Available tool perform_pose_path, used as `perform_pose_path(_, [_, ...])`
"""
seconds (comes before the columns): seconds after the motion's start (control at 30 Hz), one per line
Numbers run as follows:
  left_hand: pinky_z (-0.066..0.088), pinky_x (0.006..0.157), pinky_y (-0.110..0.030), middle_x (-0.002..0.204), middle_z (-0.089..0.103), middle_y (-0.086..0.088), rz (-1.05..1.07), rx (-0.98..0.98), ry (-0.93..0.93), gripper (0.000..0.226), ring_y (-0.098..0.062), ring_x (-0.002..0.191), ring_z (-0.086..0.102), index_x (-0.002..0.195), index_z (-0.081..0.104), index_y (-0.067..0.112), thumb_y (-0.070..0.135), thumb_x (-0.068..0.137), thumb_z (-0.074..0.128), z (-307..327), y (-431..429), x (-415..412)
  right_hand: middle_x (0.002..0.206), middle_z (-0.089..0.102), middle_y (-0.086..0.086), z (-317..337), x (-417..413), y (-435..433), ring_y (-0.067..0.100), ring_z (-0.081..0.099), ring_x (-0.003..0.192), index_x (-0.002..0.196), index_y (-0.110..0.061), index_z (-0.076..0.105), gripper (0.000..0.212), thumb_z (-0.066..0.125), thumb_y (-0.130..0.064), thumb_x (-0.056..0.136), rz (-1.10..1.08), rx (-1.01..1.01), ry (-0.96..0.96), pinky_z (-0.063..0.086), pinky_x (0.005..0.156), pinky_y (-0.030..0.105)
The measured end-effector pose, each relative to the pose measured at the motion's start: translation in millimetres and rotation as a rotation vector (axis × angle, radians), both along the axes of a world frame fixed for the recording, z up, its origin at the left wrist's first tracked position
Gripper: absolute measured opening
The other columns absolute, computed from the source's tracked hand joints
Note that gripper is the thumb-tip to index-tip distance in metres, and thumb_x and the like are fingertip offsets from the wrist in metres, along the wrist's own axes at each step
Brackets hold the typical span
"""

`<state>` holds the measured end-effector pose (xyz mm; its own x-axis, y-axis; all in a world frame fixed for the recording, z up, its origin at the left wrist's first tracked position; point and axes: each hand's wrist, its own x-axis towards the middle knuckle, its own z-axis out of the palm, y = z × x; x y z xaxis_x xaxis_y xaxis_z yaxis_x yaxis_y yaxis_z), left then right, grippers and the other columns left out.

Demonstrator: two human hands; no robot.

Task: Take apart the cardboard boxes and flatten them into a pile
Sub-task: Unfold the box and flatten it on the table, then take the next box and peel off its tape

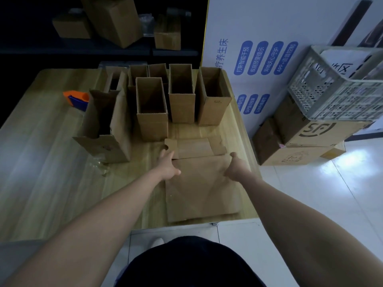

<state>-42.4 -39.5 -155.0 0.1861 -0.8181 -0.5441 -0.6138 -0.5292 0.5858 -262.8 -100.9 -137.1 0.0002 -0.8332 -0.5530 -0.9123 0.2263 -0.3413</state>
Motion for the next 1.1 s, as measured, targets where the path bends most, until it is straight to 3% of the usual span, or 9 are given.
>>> perform_pose_path(0.1, [0.013,0.118,-0.047,0.16,-0.006,0.002,-0.294,0.044,-0.162,0.078,-0.027,0.147,-0.006,0.152,0.014,0.024,0.028,0.089,0.062,-12.0,3.4,-1.3,0.154,0.022,0.012,-14.7,4.7,5.0,0.036,0.032,0.137,0.152,-0.025,0.015,0.077,0.058,-0.013,0.089,0.217,0.006,0.09,0.035,0.11,0.041])
perform_pose_path(0.2, [0.009,0.119,-0.045,0.16,-0.005,0.001,-0.403,0.112,-0.18,0.078,-0.026,0.146,-0.01,0.152,0.015,0.023,0.029,0.089,0.061,-19.2,1.8,2.2,0.161,-0.002,0.006,-24.7,12.0,3.6,0.035,0.005,0.147,0.153,-0.031,0.011,0.083,0.062,-0.014,0.089,0.343,0.077,0.132,0.02,0.118,0.045])
perform_pose_path(0.33, [0.009,0.118,-0.042,0.16,-0.008,0.003,-0.515,0.171,-0.204,0.087,-0.024,0.147,-0.008,0.152,0.009,0.026,0.028,0.086,0.066,-26.5,-3.5,8.8,0.16,-0.006,0.01,-37.5,11.3,2.2,0.04,0.009,0.145,0.153,-0.031,0.004,0.093,0.067,-0.021,0.085,0.347,0.187,0.188,0.025,0.115,0.05])
perform_pose_path(0.5, [0.009,0.119,-0.042,0.159,-0.01,0.009,-0.539,0.134,-0.271,0.097,-0.021,0.146,-0.009,0.151,0.005,0.033,0.018,0.081,0.072,-41.4,-9.4,10.3,0.16,-0.01,0.003,-51.4,2.7,0.1,0.033,-0.01,0.147,0.153,-0.029,0.0,0.1,0.071,-0.033,0.083,0.441,0.086,0.269,0.011,0.118,0.049])
perform_pose_path(0.73, [-0.003,0.118,-0.04,0.159,-0.008,0.007,-0.58,0.03,-0.362,0.097,-0.019,0.146,-0.008,0.15,0.006,0.035,0.018,0.08,0.071,-51.1,-18.5,13.0,0.159,0.007,0.006,-55.8,8.5,-6.8,0.031,0.005,0.146,0.151,-0.025,0.011,0.1,0.077,-0.033,0.077,0.434,-0.034,0.356,0.013,0.118,0.049])
perform_pose_path(0.83, [0.0,0.118,-0.041,0.16,-0.003,0.008,-0.58,0.011,-0.37,0.097,-0.02,0.147,-0.004,0.151,0.011,0.033,0.017,0.078,0.073,-48.8,-21.9,10.8,0.157,0.013,0.007,-50.6,13.4,-8.0,0.031,0.014,0.145,0.151,-0.024,0.014,0.097,0.077,-0.031,0.077,0.425,-0.003,0.38,0.016,0.117,0.048])
perform_pose_path(1.0, [0.015,0.118,-0.04,0.157,0.019,0.003,-0.489,-0.078,-0.238,0.068,-0.023,0.146,0.01,0.142,0.039,0.026,0.009,0.082,0.068,-27.3,-28.3,13.2,0.131,0.054,0.008,-26.9,20.0,-17.7,0.028,0.05,0.122,0.131,-0.018,0.049,0.04,0.049,-0.01,0.091,0.379,-0.107,0.387,0.032,0.111,0.045])
perform_pose_path(1.1, [0.025,0.115,-0.037,0.152,0.032,-0.002,-0.387,-0.159,-0.139,0.055,-0.022,0.141,0.027,0.137,0.046,0.019,0.007,0.086,0.063,-8.6,-29.9,27.9,0.122,0.059,0.007,-3.3,30.4,-29.6,0.025,0.056,0.112,0.133,-0.02,0.049,0.041,0.044,-0.009,0.093,0.336,-0.167,0.327,0.04,0.103,0.037])
